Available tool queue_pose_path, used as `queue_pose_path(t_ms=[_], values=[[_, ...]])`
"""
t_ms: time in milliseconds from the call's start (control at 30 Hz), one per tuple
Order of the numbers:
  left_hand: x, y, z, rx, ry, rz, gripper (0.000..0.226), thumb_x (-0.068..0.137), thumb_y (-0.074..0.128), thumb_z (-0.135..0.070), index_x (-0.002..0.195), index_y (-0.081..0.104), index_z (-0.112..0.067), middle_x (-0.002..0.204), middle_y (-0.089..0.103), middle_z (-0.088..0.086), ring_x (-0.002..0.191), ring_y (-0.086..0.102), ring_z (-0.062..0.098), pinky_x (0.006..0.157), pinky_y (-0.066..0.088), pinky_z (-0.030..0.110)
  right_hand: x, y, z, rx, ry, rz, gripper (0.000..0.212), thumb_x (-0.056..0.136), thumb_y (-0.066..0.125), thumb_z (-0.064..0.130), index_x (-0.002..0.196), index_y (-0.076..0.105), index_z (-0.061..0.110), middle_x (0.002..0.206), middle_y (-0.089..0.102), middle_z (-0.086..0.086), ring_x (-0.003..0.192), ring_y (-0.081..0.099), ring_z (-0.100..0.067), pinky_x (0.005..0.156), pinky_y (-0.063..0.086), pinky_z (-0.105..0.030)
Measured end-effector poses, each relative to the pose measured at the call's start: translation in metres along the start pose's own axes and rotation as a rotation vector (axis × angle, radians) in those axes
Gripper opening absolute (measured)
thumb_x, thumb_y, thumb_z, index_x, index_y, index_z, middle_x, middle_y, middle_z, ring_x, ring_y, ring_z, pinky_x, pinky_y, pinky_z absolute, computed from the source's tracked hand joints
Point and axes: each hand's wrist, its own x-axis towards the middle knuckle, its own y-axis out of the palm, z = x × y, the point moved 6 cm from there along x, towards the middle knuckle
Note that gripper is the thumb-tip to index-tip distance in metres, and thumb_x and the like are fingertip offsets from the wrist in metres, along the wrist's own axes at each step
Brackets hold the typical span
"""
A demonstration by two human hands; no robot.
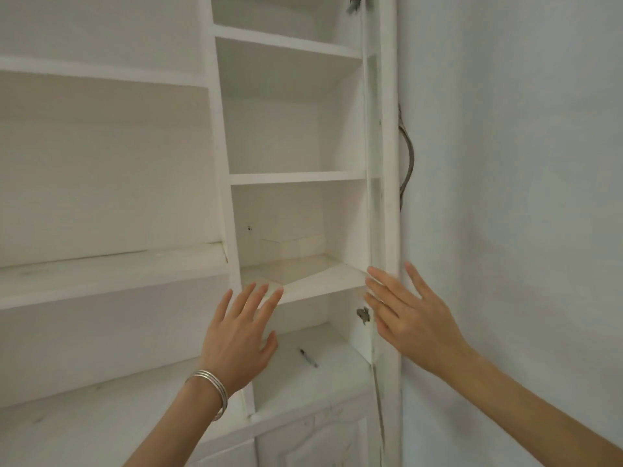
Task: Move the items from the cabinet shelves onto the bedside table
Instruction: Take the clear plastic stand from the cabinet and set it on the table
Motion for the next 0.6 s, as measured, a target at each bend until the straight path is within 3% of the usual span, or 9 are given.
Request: queue_pose_path(t_ms=[233, 367, 467, 600], values=[[0.026, -0.01, -0.051, -0.048, 0.074, -0.037, 0.062, 0.078, 0.037, -0.039, 0.135, 0.046, -0.017, 0.132, 0.054, 0.008, 0.123, 0.049, 0.029, 0.101, 0.038, 0.049, -0.056, -0.001, -0.054, -0.123, 0.127, 0.048, 0.03, 0.089, 0.058, 0.013, 0.117, 0.062, 0.003, 0.135, 0.048, -0.024, 0.132, 0.037, -0.037, 0.109, 0.029, -0.051], [0.046, 0.003, -0.095, -0.117, 0.161, -0.04, 0.063, 0.077, 0.048, -0.035, 0.137, 0.044, -0.017, 0.134, 0.053, 0.01, 0.124, 0.048, 0.031, 0.102, 0.039, 0.051, -0.08, 0.0, -0.09, -0.14, 0.182, 0.178, 0.038, 0.092, 0.049, 0.026, 0.122, 0.06, 0.006, 0.133, 0.049, -0.027, 0.129, 0.04, -0.038, 0.108, 0.029, -0.046], [0.055, 0.018, -0.126, -0.172, 0.212, -0.025, 0.063, 0.078, 0.038, -0.037, 0.137, 0.043, -0.018, 0.134, 0.053, 0.009, 0.125, 0.048, 0.031, 0.102, 0.039, 0.051, -0.093, 0.005, -0.117, -0.145, 0.266, 0.339, 0.048, 0.089, 0.045, 0.038, 0.128, 0.055, 0.012, 0.133, 0.047, -0.029, 0.129, 0.041, -0.037, 0.11, 0.025, -0.044], [0.065, 0.031, -0.154, -0.234, 0.262, -0.041, 0.063, 0.077, 0.034, -0.037, 0.137, 0.043, -0.019, 0.133, 0.055, 0.009, 0.124, 0.049, 0.03, 0.105, 0.031, 0.047, -0.101, 0.008, -0.134, -0.134, 0.288, 0.466, 0.06, 0.077, 0.073, 0.034, 0.13, 0.053, 0.012, 0.137, 0.042, -0.03, 0.131, 0.038, -0.038, 0.109, 0.02, -0.043]])
